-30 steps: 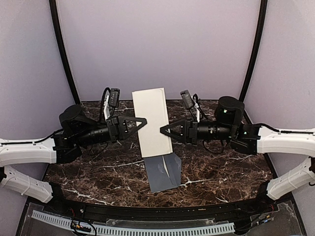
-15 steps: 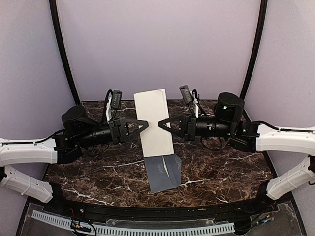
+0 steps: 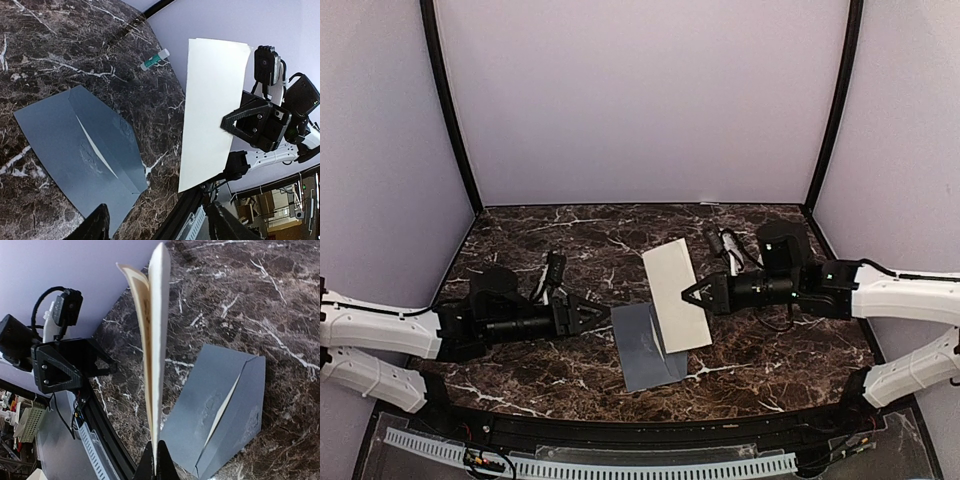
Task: Place the letter into the envelope and seal it
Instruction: Place the letter in the envelope.
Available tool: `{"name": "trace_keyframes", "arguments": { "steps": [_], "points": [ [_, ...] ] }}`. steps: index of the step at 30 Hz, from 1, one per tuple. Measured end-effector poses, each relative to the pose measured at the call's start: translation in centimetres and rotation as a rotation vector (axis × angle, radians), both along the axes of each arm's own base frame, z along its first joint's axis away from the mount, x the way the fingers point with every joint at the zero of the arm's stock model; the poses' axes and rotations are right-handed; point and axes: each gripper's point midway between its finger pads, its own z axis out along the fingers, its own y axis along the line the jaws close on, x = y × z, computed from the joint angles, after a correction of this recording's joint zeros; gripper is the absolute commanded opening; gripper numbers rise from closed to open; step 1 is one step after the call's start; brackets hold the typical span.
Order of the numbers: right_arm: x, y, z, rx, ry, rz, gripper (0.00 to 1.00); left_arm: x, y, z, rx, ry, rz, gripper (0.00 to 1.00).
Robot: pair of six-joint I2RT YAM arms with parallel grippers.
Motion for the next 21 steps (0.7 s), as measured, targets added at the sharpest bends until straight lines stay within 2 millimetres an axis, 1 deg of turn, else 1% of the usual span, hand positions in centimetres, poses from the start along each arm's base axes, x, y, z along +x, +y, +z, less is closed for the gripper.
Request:
{"name": "trace_keyframes", "arguments": {
  "steps": [1,3,6,13,21],
  "points": [
    [0.1,-0.3,-1.2,-0.030,0.022,-0.008,0.00,-0.2,-0.2,-0.7,0.013,0.022,-0.002,0.64],
    [0.2,-0.7,-2.9,-0.076,0.054,-0.025,0.00,-0.4,-0.5,-1.9,0.033,0.058,-0.005,0.62],
    [0.9,-1.0,-4.7,-0.124,0.080,-0.053,0.00,-0.6,-0.8,-3.9,0.069,0.113,-0.004,0.58],
    [2.2,-1.5,-7.5,-0.186,0.125,-0.103,0.00,-0.6,-0.8,-7.5,0.132,0.206,0.019,0.55],
    [2.5,-2.0,-10.6,-0.247,0.179,-0.127,0.00,-0.5,-0.9,-9.9,0.143,0.261,0.036,0.50]
  ]
}}
